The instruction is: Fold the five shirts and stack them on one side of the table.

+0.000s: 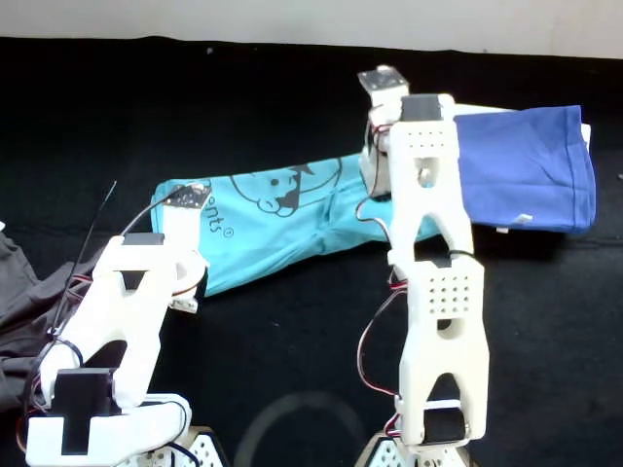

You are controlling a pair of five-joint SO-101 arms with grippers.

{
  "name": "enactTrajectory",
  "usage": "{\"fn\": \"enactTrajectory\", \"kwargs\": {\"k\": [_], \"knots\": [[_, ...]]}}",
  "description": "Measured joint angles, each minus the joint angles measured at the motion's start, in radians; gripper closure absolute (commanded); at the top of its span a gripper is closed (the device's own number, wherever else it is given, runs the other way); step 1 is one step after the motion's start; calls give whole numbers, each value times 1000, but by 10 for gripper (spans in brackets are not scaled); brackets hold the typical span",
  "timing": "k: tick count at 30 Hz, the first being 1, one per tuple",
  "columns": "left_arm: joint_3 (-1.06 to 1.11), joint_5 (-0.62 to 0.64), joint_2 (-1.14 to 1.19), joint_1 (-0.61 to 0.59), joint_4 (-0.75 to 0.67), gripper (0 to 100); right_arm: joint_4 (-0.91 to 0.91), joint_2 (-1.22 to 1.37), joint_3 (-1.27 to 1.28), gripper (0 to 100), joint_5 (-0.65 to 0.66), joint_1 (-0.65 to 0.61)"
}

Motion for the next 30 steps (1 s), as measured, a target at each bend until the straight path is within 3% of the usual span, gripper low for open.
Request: {"fn": "enactTrajectory", "kwargs": {"k": [8,21,30], "knots": [[0,0,0,0,0,991,0,0,106,993,40,127],[0,0,0,0,0,991,-63,-2,334,993,173,213],[-25,3,2,-18,40,991,-12,-91,272,993,176,229]]}}
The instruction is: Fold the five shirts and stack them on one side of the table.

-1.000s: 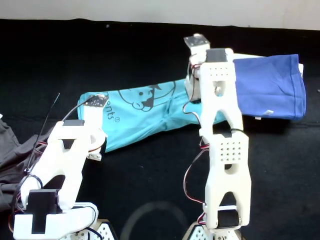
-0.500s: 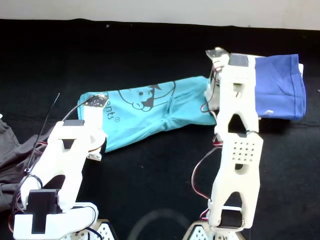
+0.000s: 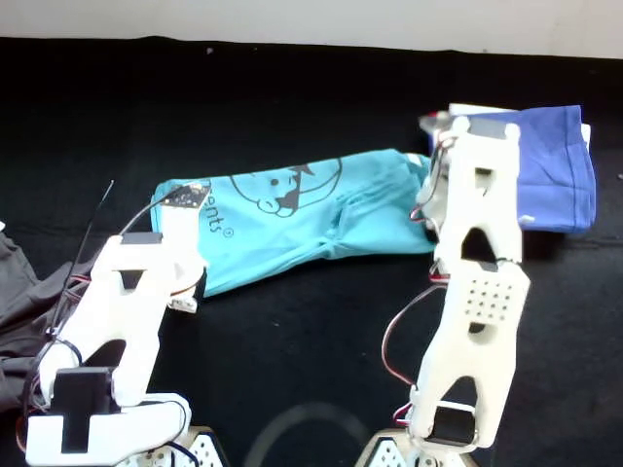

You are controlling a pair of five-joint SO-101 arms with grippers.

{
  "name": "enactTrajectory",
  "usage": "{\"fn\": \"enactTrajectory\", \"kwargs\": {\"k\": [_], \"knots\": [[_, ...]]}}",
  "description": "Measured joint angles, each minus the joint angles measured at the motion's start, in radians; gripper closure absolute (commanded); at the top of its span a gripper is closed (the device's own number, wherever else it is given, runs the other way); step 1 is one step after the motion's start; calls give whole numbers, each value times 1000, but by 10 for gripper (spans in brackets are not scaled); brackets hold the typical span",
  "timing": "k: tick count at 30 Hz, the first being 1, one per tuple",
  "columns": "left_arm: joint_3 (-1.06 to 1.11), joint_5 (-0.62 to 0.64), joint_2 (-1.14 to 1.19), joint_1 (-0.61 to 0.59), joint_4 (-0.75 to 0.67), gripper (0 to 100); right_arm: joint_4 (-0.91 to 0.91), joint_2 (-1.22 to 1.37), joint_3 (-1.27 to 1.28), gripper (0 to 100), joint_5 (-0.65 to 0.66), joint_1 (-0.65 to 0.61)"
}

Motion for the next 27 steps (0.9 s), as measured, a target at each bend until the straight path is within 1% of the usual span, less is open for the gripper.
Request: {"fn": "enactTrajectory", "kwargs": {"k": [5,9,13,16,21,24,27], "knots": [[-175,0,3,-17,199,991,9,-150,2,993,-14,-104],[-385,-3,3,-26,405,991,3,-178,58,993,-101,-241],[-565,-5,3,-100,542,991,-94,-176,117,993,-210,-381],[-631,-5,3,-203,580,991,-160,-176,170,993,-265,-457],[-651,-5,3,-393,583,991,-216,-176,255,993,-290,-559],[-651,-5,3,-456,583,991,-221,-176,284,993,-290,-611],[-651,-5,3,-486,583,991,-221,-176,342,993,-290,-644]]}}
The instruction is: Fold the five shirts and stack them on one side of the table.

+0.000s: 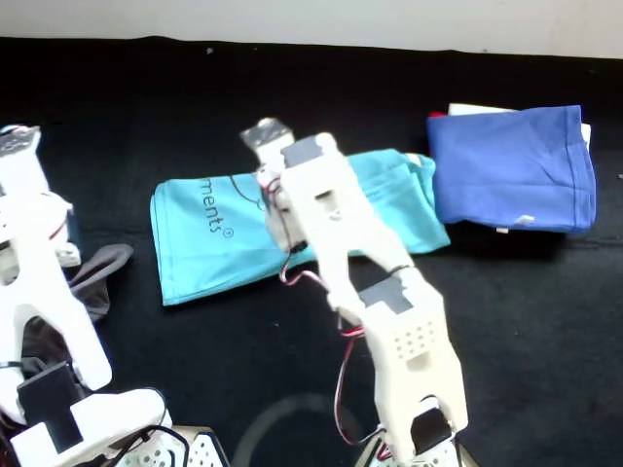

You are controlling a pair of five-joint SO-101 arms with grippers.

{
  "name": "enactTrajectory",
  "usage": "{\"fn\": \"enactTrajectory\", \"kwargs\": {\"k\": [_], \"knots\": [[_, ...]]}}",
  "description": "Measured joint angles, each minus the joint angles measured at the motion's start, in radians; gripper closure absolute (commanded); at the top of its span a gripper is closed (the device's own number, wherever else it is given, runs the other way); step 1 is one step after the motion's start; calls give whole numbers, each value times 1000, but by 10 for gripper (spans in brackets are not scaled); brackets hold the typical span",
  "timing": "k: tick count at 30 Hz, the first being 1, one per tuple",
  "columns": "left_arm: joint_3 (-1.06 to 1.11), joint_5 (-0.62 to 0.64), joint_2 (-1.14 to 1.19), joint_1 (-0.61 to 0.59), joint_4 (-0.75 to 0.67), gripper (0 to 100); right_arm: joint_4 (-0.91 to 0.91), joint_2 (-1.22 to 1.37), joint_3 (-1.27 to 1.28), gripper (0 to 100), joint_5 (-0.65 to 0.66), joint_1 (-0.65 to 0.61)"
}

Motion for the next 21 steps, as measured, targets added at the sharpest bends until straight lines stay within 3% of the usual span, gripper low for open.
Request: {"fn": "enactTrajectory", "kwargs": {"k": [11,18,21], "knots": [[0,0,0,-8,6,991,-28,-17,107,993,0,-8],[-2,3,2,12,6,986,2,-273,110,989,0,8],[-2,52,5,80,6,912,41,-407,114,909,26,43]]}}
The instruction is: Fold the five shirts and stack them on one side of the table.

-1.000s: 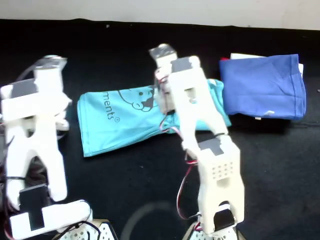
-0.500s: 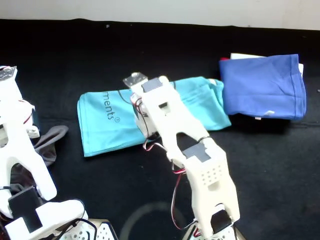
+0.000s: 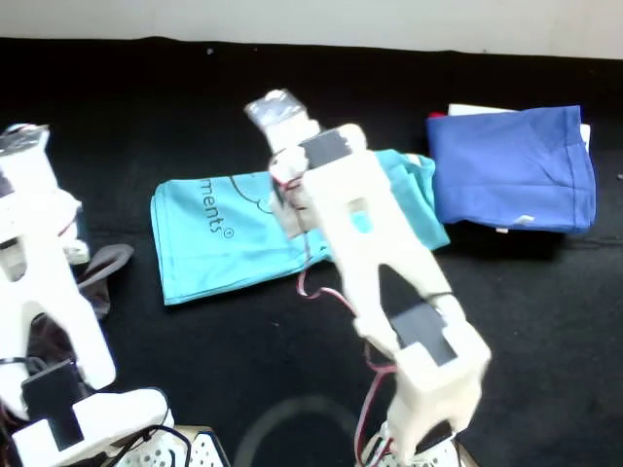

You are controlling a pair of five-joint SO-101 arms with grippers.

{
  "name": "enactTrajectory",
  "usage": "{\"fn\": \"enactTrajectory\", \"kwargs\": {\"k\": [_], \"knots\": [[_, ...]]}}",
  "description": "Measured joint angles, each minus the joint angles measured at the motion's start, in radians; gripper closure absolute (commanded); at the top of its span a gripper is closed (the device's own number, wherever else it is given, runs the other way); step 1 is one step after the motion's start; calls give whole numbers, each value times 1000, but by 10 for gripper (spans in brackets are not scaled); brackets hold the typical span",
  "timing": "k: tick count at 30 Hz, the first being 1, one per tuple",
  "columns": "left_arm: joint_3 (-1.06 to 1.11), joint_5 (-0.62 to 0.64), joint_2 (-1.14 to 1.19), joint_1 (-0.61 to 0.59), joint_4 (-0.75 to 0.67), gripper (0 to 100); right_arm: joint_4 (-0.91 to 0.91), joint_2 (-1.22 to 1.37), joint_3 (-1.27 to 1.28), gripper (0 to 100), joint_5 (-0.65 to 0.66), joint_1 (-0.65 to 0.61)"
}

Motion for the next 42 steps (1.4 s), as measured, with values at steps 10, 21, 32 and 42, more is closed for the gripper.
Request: {"fn": "enactTrajectory", "kwargs": {"k": [10,21,32,42], "knots": [[0,112,233,170,-114,790,169,-267,5,829,137,146],[-124,132,460,175,-215,790,192,-480,147,829,137,272],[-324,224,483,230,-68,787,192,-502,253,829,137,275],[-448,275,741,256,-97,787,192,-503,253,829,137,275]]}}
